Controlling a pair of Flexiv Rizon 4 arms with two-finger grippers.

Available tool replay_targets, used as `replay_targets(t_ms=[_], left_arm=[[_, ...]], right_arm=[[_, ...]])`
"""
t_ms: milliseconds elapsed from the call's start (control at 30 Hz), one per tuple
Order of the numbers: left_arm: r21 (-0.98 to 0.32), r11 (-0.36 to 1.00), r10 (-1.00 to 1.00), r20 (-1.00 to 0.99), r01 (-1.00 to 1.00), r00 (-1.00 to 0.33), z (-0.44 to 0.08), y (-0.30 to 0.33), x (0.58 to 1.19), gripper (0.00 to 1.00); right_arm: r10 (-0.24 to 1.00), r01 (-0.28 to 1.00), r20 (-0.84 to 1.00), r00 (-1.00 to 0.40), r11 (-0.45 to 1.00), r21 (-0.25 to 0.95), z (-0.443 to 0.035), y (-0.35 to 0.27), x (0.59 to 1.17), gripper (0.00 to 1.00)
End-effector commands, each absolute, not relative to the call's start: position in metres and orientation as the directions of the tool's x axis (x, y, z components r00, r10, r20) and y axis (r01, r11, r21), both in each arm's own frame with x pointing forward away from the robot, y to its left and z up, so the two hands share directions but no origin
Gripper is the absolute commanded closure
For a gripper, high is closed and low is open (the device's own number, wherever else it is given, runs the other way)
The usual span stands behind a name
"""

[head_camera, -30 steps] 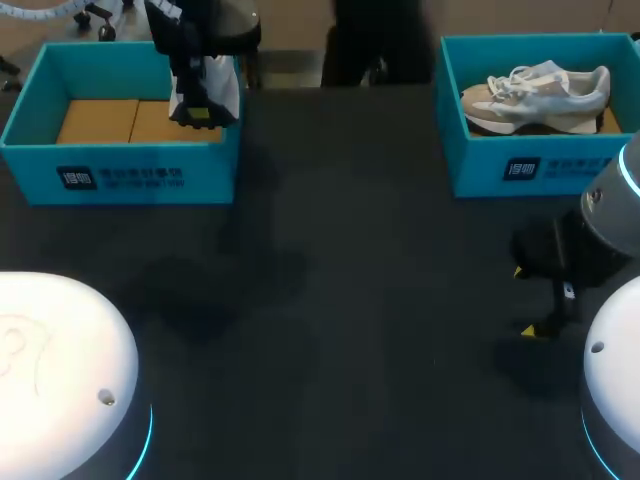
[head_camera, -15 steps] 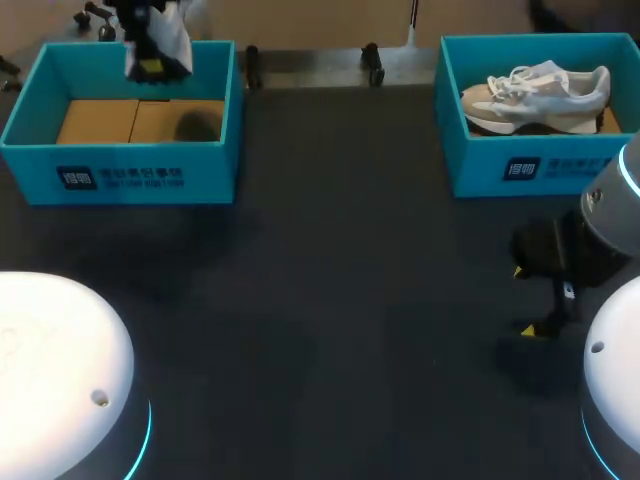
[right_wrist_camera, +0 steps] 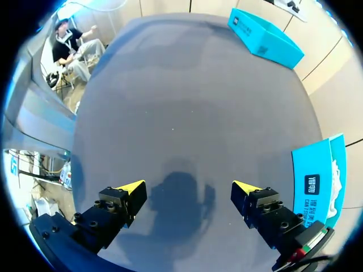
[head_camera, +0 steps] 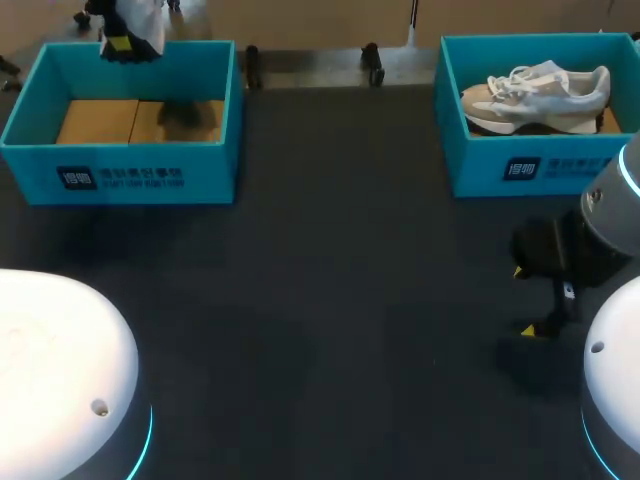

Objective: Take the shoe out of the shoebox, open the shoe tongue, remove and reinsert the insole, then place the shoe into the shoebox

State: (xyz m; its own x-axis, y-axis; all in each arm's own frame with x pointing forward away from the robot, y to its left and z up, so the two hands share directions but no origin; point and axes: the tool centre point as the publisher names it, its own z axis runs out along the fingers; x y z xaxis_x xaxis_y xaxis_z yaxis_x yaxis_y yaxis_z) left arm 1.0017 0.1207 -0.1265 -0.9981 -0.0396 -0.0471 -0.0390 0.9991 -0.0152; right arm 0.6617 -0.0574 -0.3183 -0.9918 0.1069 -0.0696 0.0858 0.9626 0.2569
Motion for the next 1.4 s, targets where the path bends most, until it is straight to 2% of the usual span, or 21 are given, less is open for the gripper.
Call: replay_targets(t_ms=[33, 433, 700, 867, 1000, 1133, 1267, 1300, 1400], left_arm=[[-0.032, 0.999, -0.042, -0.005, -0.042, -0.999, -0.128, 0.144, 1.015, 1.0], [-0.043, 0.998, -0.057, -0.017, -0.056, -0.998, -0.126, 0.207, 1.044, 1.0], [0.0, 1.0, -0.023, -0.041, -0.023, -0.999, -0.138, 0.225, 1.067, 1.0], [-0.016, 1.0, 0.013, -0.028, 0.014, -1.0, -0.146, 0.234, 1.076, 1.0], [-0.076, 0.987, 0.14, -0.013, 0.141, -0.99, -0.149, 0.238, 1.075, 1.0], [-0.065, 0.941, 0.333, 0.008, 0.332, -0.943, -0.148, 0.24, 1.066, 1.0], [0.0, 0.87, 0.493, 0.025, 0.493, -0.87, -0.148, 0.241, 1.054, 1.0], [0.059, 0.864, 0.501, 0.018, 0.501, -0.866, -0.149, 0.241, 1.052, 1.0], [0.059, 0.864, 0.501, 0.018, 0.501, -0.866, -0.149, 0.241, 1.052, 1.0]], right_arm=[[0.106, 0.085, -0.071, -0.992, 0.963, 0.257, -0.318, -0.058, 0.66, 0.0], [0.106, 0.085, -0.071, -0.992, 0.963, 0.257, -0.318, -0.058, 0.66, 0.0], [0.106, 0.085, -0.071, -0.992, 0.963, 0.257, -0.318, -0.058, 0.66, 0.0], [0.106, 0.085, -0.071, -0.992, 0.963, 0.257, -0.318, -0.058, 0.66, 0.0], [0.106, 0.085, -0.071, -0.992, 0.963, 0.257, -0.318, -0.058, 0.66, 0.0], [0.106, 0.085, -0.071, -0.992, 0.963, 0.257, -0.318, -0.058, 0.66, 0.0], [0.106, 0.085, -0.071, -0.992, 0.963, 0.257, -0.318, -0.058, 0.66, 0.0], [0.106, 0.085, -0.071, -0.992, 0.963, 0.257, -0.318, -0.058, 0.66, 0.0], [0.106, 0.085, -0.071, -0.992, 0.963, 0.257, -0.318, -0.058, 0.66, 0.0]])
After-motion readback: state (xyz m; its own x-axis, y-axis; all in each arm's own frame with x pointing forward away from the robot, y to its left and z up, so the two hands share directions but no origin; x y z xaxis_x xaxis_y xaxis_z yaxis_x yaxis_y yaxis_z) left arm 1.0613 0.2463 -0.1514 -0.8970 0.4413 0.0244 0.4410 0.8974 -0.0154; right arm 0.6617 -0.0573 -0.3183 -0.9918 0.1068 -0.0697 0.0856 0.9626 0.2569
